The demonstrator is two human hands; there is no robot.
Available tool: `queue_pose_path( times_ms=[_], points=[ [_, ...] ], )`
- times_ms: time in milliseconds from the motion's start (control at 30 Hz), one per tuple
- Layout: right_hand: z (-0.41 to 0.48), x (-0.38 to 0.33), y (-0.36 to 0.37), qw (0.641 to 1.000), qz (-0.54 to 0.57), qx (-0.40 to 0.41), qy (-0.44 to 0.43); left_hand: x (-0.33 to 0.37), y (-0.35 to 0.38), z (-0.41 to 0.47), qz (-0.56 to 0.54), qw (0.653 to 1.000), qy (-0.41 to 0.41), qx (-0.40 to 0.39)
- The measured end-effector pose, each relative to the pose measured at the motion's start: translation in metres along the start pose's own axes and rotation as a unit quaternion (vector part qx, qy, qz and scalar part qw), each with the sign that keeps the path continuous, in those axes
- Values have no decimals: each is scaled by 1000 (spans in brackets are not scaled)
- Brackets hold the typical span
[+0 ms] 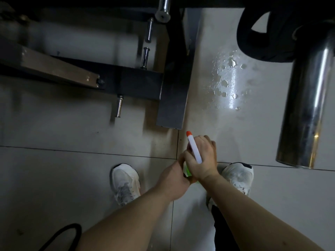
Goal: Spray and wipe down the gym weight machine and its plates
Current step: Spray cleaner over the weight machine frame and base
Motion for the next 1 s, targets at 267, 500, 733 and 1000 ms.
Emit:
queue_pose_path(
  times_ms=[267, 500, 733, 1000],
  points=[
    [-46, -45, -39, 991, 93, 98, -8, 36, -52, -27, 83, 996, 21, -15],
    [-96, -70, -77, 869, 370, 263, 197, 118, -89, -43, 163, 980, 106, -51],
    [-111, -67, -85, 914, 296, 210, 180, 149, -95, -41, 300, 934, 128, -149],
    [-107, -62, -110, 947, 208, 131, 209, 157, -103, -55, 227, 959, 98, -141]
  ],
)
Point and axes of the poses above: each hand's wrist, its own z-axis towards the middle knuckle, its own y-axis out of the palm, x = y × z, the point moved 9 cm from there along z, towards the middle knuckle, and after that the axes turned 15 degrees about y, right-handed, at the moved point
